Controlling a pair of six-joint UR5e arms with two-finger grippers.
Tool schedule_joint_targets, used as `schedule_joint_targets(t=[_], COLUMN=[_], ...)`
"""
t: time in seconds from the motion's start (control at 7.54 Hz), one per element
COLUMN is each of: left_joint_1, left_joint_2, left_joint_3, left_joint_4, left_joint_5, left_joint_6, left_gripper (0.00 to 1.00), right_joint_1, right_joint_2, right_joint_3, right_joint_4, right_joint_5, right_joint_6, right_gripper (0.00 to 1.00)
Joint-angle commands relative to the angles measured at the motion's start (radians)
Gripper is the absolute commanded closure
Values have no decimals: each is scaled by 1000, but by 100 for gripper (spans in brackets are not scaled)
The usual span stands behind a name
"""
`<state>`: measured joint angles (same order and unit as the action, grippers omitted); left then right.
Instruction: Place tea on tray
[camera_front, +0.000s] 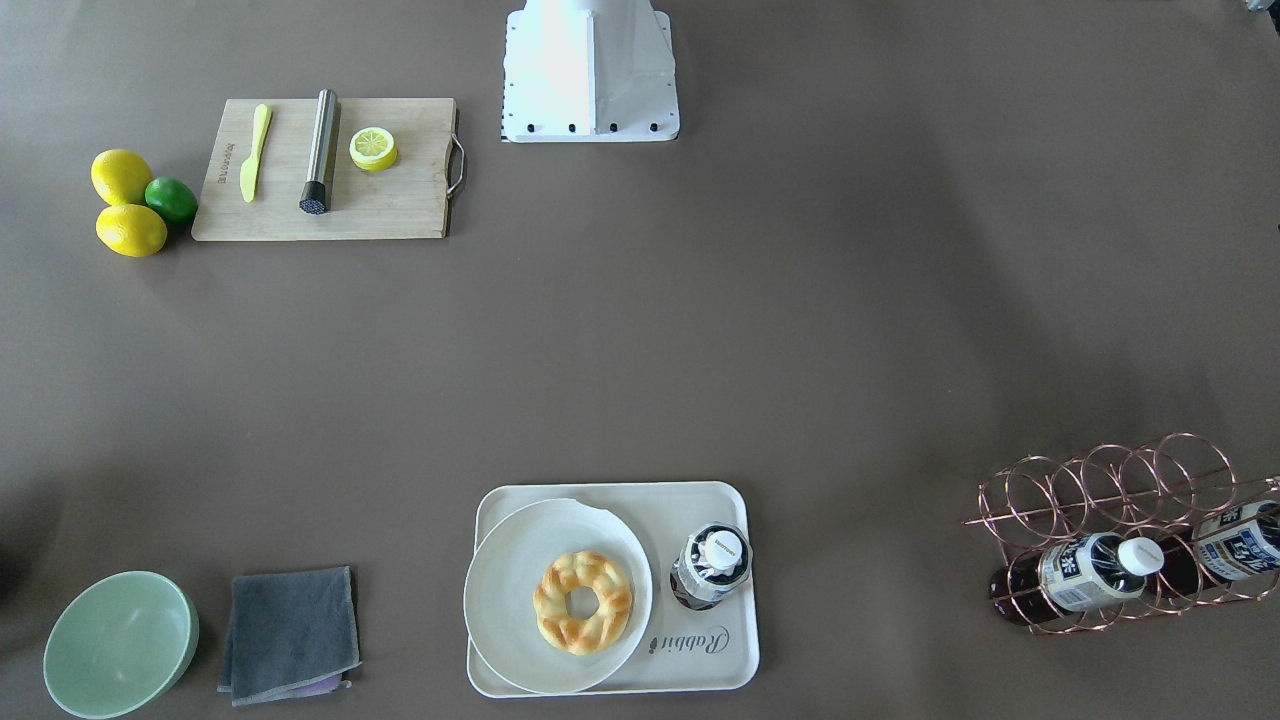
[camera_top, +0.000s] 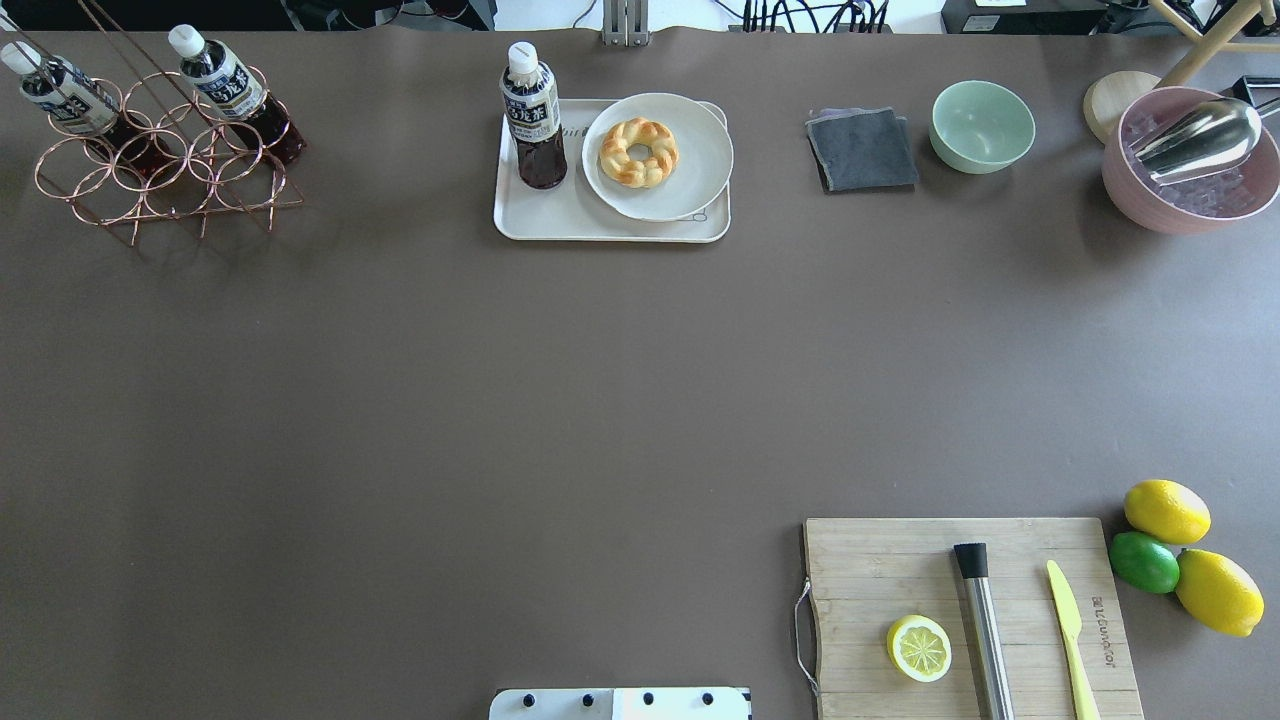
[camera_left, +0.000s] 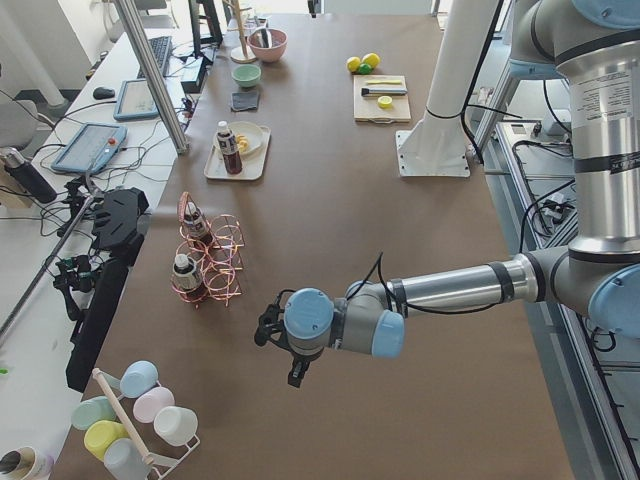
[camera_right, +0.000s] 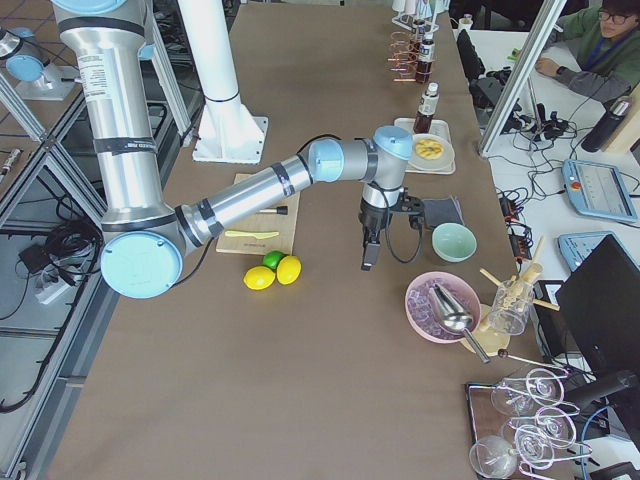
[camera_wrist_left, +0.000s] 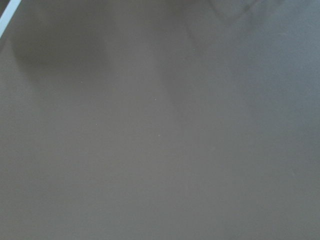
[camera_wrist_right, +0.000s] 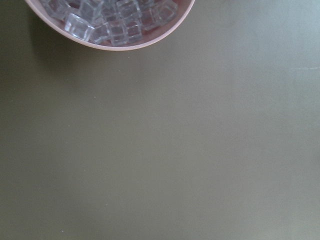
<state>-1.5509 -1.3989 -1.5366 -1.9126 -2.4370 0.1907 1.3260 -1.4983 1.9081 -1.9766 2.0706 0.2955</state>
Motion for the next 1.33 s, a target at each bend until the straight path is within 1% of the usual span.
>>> schedule_joint_targets(t=[0.0,0.13,0.4,0.53,0.66,0.8,1.06,1.19], left_joint_1=[20,12,9,9,9,9,8,8], left_joint_2=[-144,-126,-109,-111,-112,-112,-112,-115], left_joint_3=[-216,-279,-270,-275,-275,-273,-277,-278], left_joint_4=[573,616,616,616,616,616,615,613], left_joint_5=[131,137,137,138,138,138,131,133], left_joint_6=[3,9,9,9,9,9,9,9], left_gripper=[2,2,2,2,2,2,2,2], right_joint_1=[100,152,168,168,170,168,168,168], right_joint_2=[-42,-77,-155,-205,-220,-220,-203,-203], right_joint_3=[-52,-66,-87,-139,-182,-187,-187,-181], right_joint_4=[2,4,25,150,265,275,323,324], right_joint_5=[58,107,112,112,129,170,161,163], right_joint_6=[-103,-192,-220,-220,-217,-211,-214,-214], right_gripper=[0,0,0,0,0,0,0,0])
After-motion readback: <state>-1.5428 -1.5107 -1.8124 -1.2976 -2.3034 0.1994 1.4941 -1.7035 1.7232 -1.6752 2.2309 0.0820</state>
